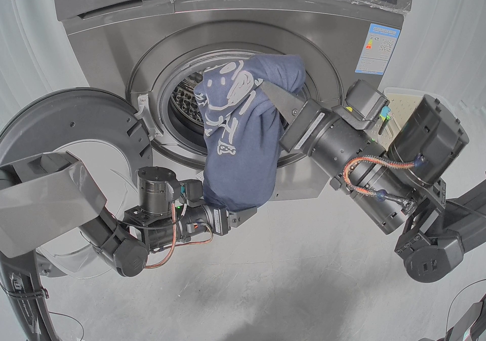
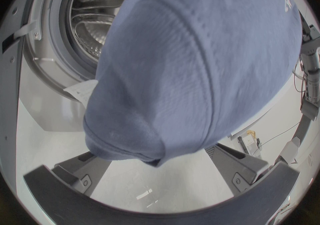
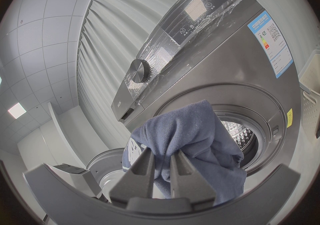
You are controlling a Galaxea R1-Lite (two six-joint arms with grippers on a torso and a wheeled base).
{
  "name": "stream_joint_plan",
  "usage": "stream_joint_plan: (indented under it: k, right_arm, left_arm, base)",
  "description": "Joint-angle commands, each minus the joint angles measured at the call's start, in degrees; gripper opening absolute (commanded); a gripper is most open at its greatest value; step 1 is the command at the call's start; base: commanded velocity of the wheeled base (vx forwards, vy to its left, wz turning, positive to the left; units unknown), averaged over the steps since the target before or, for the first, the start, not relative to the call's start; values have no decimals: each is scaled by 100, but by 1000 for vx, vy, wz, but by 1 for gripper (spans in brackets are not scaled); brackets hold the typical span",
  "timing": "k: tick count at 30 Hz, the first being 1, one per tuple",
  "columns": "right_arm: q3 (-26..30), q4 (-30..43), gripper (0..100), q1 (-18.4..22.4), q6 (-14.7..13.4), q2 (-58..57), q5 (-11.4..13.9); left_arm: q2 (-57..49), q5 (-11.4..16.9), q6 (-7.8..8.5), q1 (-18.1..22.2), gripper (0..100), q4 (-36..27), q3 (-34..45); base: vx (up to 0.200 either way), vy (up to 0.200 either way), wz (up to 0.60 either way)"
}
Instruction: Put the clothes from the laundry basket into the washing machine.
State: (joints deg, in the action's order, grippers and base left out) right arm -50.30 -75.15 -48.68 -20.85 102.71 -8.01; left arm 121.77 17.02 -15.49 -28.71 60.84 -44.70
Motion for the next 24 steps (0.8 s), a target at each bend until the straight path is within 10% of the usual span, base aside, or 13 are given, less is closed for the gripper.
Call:
stream_joint_plan:
  k: [1, 4, 5, 24]
  right_arm:
    - [29, 1, 0, -1, 2, 4, 1]
    - [38, 1, 0, -1, 2, 4, -8]
    - [38, 1, 0, -1, 2, 4, -8]
    - [266, 27, 0, 130, 72, 65, -8]
  left_arm:
    - [-4, -85, -33, -3, 100, 191, -56]
    - [-4, -111, -41, -21, 100, 376, -12]
    - [-13, -111, -33, -30, 0, 420, 23]
    - [-954, -155, -41, -574, 0, 1764, 1587]
  base:
    - [0, 0, 0]
    - [0, 0, 0]
    - [0, 0, 0]
    - [0, 0, 0]
